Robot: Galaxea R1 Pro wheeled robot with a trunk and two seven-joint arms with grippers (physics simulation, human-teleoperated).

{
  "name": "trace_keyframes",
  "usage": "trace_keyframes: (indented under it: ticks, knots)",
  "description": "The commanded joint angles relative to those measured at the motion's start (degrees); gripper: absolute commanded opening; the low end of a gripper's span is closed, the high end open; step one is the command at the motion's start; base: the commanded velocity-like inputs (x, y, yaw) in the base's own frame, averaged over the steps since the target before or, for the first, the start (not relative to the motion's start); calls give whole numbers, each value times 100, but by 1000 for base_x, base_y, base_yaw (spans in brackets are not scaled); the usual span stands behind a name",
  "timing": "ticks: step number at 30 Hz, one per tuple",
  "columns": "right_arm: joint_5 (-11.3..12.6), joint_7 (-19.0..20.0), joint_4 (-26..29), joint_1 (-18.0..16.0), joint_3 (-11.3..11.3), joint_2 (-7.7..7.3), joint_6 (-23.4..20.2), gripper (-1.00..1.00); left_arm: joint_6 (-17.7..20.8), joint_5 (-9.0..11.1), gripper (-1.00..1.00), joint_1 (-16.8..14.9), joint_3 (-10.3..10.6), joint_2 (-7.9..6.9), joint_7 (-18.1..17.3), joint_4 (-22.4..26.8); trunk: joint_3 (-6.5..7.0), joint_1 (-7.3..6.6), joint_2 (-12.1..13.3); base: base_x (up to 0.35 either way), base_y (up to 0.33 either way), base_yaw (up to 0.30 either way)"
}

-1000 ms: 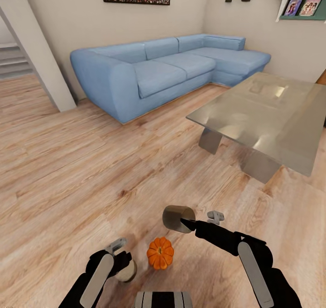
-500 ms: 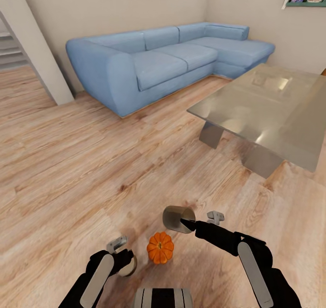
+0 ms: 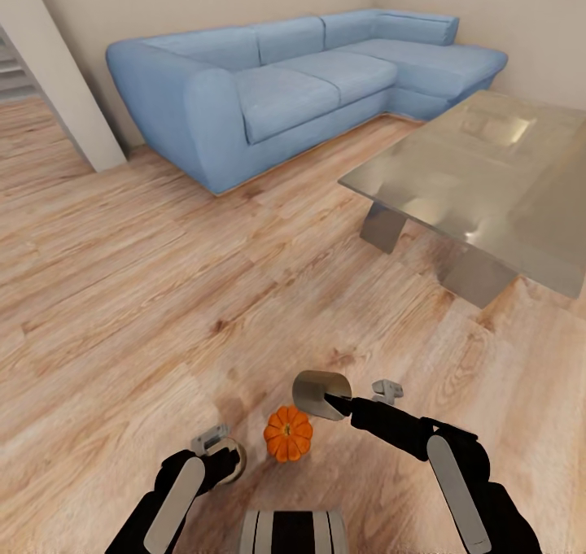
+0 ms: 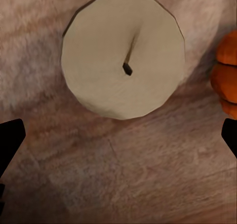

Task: Place each of the two pumpkins and all three candles from the living room inside a cabinet in the living room (use any cabinet), then make sure every cabinet is closed, and position the cauldron so it is next to a table in the living room.

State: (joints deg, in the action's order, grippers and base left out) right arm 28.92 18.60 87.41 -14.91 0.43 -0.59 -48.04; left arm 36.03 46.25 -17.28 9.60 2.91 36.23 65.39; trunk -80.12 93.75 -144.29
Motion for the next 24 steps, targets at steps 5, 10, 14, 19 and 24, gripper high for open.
trace_keyframes:
  ticks: [5, 10, 14, 19, 24]
  knots:
    - [-4, 20, 4, -3, 1, -3, -21, -100, 0, 57, 100, -3, 7, -1, 59, 5, -115, 12, -9, 0, 0, 0]
    - [-4, 20, 4, -3, 1, -3, -23, -100, 0, 52, 100, 1, 7, -1, 59, 7, -226, 24, -15, 0, 0, 0]
    - [-8, 20, 4, -3, 1, -3, -21, -100, 0, 51, 100, -3, 7, 1, 59, 7, -315, 35, -21, 0, 0, 0]
    - [-9, 20, 4, -3, 1, -3, -21, -100, 0, 47, 100, -3, 11, 7, 59, 8, -315, 35, -21, 0, 0, 0]
    - [-9, 20, 4, -3, 1, -3, -21, -100, 0, 43, 100, -3, 15, 8, 59, 9, -315, 35, -21, 7, 0, 0]
